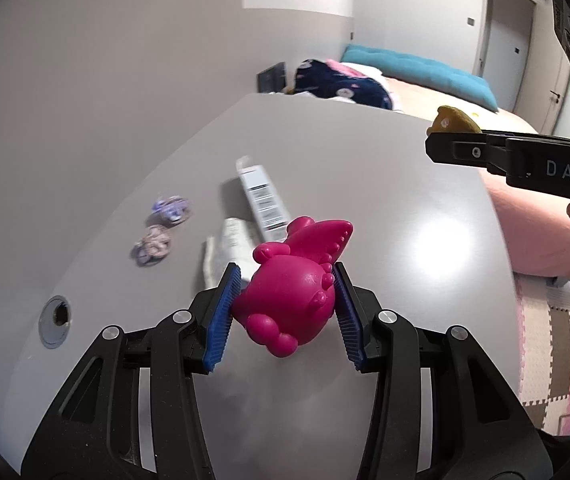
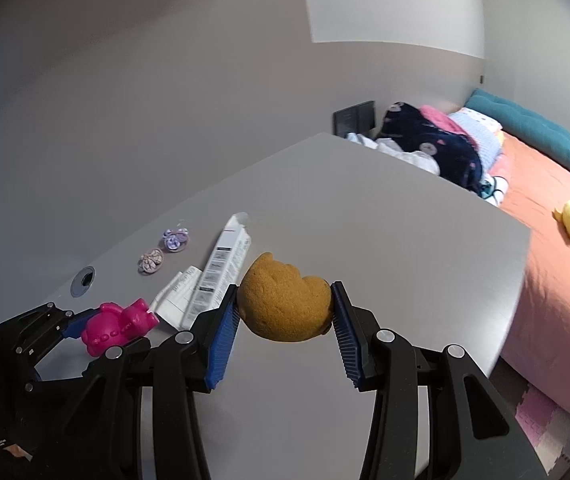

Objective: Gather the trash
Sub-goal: 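Carry the pink toy and potato toy over the bin and open both tools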

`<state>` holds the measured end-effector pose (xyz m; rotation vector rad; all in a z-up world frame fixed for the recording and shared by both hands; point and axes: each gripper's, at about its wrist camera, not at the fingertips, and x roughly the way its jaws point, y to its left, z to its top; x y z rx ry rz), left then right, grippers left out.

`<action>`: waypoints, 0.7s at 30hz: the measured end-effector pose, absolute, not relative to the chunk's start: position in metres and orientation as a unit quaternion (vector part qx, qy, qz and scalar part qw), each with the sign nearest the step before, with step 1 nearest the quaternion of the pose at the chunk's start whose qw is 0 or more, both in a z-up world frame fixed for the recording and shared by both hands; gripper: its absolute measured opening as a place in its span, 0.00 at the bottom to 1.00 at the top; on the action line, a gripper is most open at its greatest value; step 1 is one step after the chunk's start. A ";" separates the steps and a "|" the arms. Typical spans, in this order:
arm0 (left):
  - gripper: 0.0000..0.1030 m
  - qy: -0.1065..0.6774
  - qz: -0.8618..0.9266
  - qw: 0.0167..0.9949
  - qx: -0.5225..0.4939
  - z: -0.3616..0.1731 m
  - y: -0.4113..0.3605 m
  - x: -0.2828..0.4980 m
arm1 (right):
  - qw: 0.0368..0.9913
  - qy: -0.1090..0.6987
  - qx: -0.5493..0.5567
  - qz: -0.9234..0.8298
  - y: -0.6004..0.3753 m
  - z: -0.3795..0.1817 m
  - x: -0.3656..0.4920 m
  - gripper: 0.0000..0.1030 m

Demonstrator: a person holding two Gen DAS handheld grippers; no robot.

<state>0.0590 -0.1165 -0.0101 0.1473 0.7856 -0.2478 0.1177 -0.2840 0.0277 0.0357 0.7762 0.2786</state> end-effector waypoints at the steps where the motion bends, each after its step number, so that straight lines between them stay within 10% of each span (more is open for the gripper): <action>1: 0.44 0.380 -0.123 0.914 0.073 -0.009 -0.121 0.061 | 0.917 0.375 0.019 0.133 -0.290 0.029 0.114 0.46; 21: 0.44 0.365 -0.230 0.893 0.129 -0.003 -0.274 0.044 | 0.931 0.359 0.059 0.032 -0.438 0.032 0.048 0.46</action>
